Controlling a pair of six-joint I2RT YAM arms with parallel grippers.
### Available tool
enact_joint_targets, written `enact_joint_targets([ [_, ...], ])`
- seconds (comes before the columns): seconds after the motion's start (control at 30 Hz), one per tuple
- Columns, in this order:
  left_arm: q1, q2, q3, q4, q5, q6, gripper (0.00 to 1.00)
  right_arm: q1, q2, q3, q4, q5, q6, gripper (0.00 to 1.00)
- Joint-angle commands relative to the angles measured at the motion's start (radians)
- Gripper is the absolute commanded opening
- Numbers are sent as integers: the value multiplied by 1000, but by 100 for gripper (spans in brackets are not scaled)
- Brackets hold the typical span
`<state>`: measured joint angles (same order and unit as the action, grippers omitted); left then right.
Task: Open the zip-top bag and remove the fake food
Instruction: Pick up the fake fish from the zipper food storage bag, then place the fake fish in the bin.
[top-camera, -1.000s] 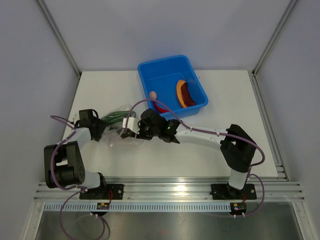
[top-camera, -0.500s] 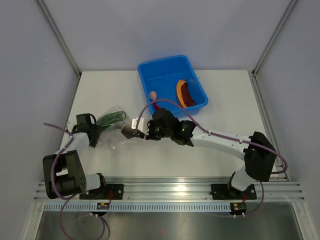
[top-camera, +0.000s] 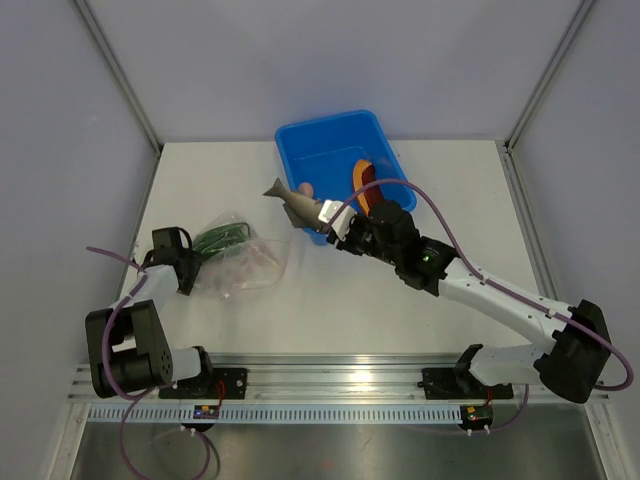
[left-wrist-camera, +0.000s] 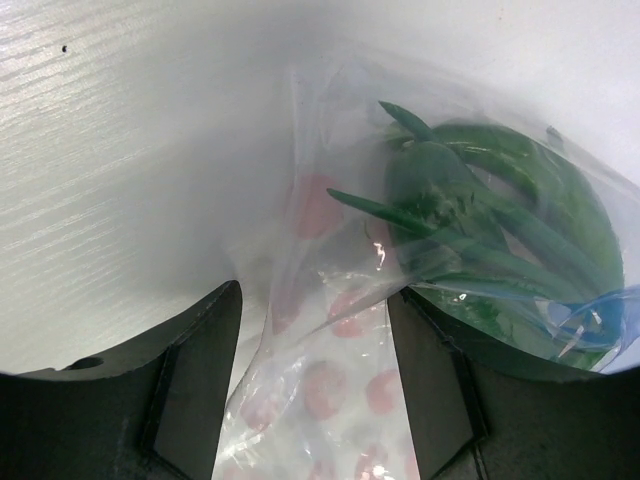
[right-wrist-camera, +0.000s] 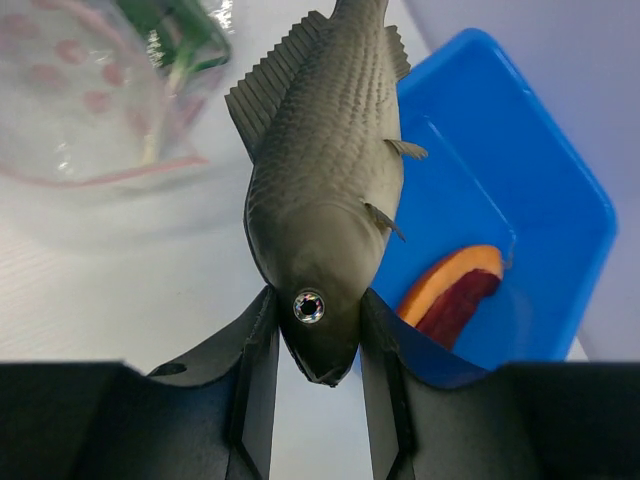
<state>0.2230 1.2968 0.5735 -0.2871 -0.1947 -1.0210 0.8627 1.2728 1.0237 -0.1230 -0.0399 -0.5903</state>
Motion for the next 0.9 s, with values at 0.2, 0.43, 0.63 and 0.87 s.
enact_joint_targets([
  [0.2,9,9,-14,-18,-2,9,63,-54,43,-21,276,212,102,29],
  [0.43,9,1,-32,8,6,10,63,-152,210,70,328,337,162,25],
  [0.63,9,-2,-32,6,6,13,62,-241,334,113,381,342,193,20],
  [0.87,10,-10,-34,6,6,15,62,-336,445,180,346,255,241,19],
])
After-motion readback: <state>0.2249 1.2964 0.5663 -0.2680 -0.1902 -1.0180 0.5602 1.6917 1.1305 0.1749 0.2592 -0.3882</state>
